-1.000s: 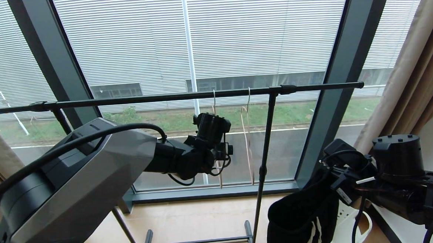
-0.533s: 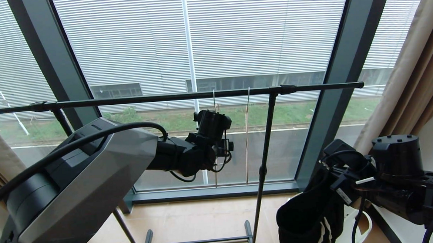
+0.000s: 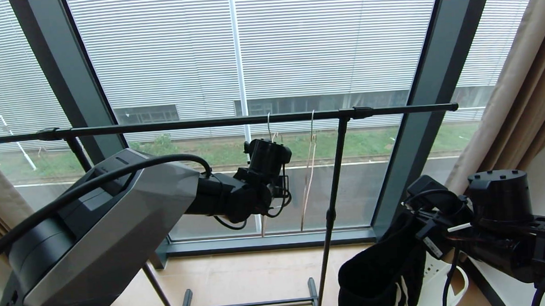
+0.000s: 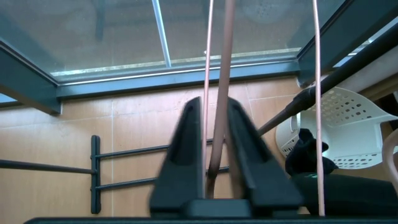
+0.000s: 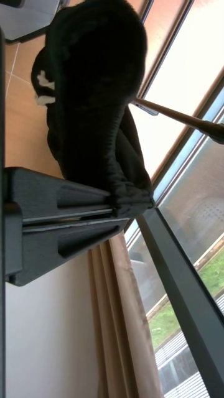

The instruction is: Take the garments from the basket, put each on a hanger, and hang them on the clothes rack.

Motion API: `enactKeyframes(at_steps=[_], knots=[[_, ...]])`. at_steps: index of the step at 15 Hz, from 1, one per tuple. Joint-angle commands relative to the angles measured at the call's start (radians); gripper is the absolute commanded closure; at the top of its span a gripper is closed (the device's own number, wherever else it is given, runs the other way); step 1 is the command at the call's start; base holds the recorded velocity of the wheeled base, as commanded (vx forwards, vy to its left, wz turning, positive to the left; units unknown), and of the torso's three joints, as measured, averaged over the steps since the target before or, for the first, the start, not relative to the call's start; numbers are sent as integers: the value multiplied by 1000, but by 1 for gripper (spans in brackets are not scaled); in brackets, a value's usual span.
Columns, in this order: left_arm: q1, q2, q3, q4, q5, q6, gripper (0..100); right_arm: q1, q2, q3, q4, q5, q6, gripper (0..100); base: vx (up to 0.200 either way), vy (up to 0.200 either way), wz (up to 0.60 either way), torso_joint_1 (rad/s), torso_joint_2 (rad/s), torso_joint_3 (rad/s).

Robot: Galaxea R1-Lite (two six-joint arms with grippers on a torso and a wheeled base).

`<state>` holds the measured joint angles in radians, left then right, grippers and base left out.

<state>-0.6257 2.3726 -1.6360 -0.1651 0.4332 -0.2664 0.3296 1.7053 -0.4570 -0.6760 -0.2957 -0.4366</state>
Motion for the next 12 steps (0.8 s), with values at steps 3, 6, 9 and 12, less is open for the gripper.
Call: enactKeyframes(at_steps=[3,6,9,12], knots=[[1,-4,2,-1,1,-2,100,0,0,0,-1,0,-2,100,0,0,0,0,0,0],[1,-16,2,-1,1,-2,100,0,0,0,-1,0,-1,100,0,0,0,0,0,0],[-2,-93,39,-1,-1,-1,100,0,-1,1,-1,0,-1,100,0,0,0,0,0,0],[-3,-177,142,-4,-4,24,100,0,-3,1,-1,0,-1,100,0,0,0,0,0,0]])
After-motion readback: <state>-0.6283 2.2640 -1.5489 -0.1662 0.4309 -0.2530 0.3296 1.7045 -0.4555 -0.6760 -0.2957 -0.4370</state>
